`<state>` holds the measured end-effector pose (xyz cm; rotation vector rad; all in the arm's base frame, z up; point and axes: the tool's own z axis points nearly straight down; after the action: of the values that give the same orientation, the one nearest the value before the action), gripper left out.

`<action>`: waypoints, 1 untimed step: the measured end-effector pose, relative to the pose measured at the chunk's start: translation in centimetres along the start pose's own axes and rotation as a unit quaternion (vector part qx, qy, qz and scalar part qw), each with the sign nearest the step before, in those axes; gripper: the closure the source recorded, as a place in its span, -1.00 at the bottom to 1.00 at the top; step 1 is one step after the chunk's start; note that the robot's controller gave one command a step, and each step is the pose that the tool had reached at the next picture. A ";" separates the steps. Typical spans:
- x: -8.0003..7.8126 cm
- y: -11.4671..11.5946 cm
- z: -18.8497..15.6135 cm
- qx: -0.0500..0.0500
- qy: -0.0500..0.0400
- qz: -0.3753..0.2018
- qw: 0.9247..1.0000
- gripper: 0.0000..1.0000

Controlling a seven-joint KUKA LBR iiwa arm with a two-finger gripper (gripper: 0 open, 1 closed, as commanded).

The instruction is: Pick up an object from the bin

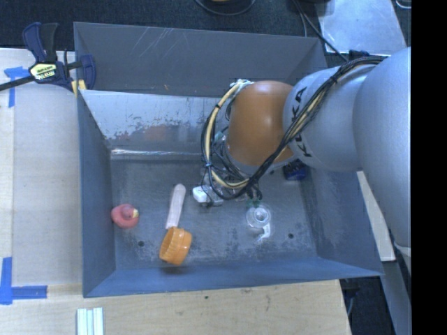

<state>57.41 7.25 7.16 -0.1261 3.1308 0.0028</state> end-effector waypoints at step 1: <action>-0.9 -0.7 0.1 -0.001 -0.003 0.006 1.000 1.00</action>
Offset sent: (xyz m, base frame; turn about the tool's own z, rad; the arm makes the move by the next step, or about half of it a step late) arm -0.0011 0.0405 0.0975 -0.0207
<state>58.38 6.58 7.11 -0.1076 3.1254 0.0050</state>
